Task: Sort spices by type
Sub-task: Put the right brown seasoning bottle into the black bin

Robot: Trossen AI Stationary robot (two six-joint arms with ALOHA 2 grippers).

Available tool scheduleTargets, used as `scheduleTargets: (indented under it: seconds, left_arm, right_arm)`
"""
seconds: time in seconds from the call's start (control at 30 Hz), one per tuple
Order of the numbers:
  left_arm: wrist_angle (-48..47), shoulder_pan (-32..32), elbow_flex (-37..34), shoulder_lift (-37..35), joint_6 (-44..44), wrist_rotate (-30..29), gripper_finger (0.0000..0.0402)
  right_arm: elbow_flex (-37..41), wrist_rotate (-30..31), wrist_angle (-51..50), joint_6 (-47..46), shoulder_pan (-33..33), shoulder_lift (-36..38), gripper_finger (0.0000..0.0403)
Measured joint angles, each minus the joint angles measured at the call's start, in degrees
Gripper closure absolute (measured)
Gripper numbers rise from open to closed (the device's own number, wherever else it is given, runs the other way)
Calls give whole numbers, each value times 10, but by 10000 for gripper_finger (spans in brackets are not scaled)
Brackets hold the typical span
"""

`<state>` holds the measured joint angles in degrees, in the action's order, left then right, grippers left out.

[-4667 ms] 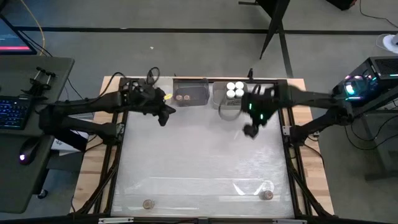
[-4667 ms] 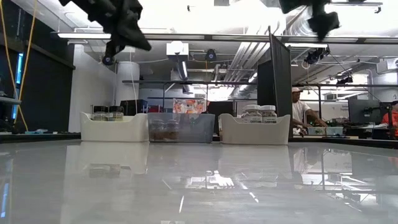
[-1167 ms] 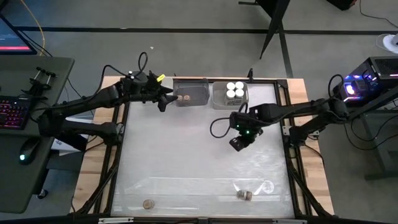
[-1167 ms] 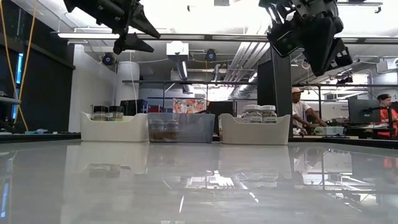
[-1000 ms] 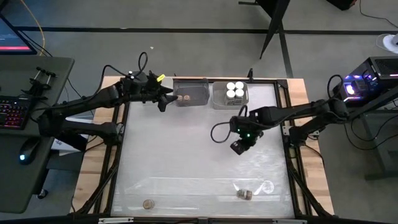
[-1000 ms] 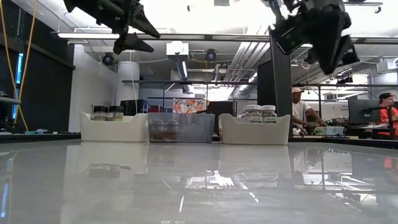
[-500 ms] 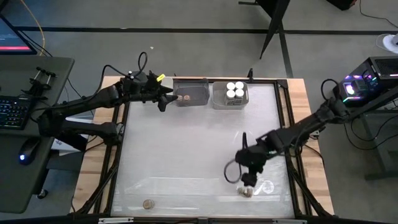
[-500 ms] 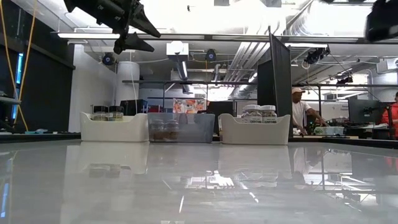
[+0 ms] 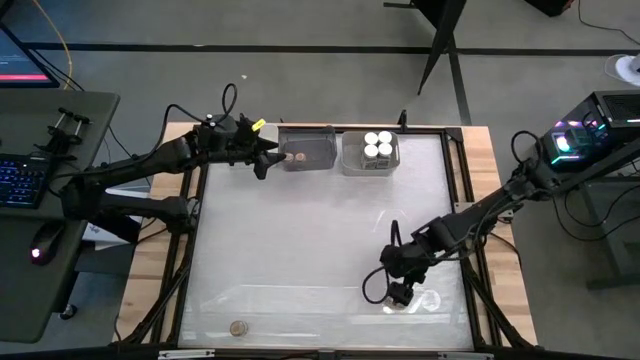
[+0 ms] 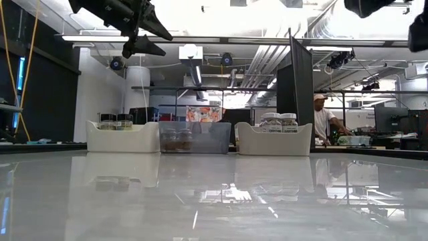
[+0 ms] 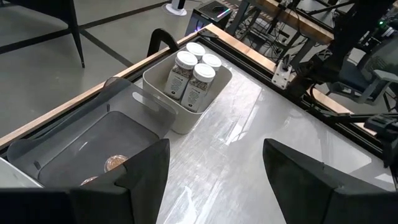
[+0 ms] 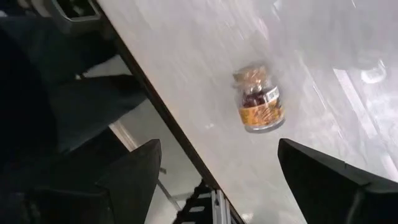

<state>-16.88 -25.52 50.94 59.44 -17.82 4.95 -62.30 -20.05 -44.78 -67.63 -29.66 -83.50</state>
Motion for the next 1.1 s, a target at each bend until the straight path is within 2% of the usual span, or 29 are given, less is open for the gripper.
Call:
scheduleTargets:
  seconds: [0.27,0.43,0.7,0.97,1.1]
  left_arm:
    - [0,0,0,0,0,0,156]
    - [0,0,0,0,0,0,156]
    - [0,0,0,0,0,0,156]
    - [0,0,0,0,0,0,156]
    - [0,0,0,0,0,0,156]
  right_arm:
    - [-8,-7,-34,12,-23,-81,84]
    - [-64,42,-120,100,-28,-147,84]
    - [-146,132,-123,227,-39,-218,84]
    - [-127,134,-121,181,-39,-223,84]
    - [-112,135,-81,170,-39,-223,84]
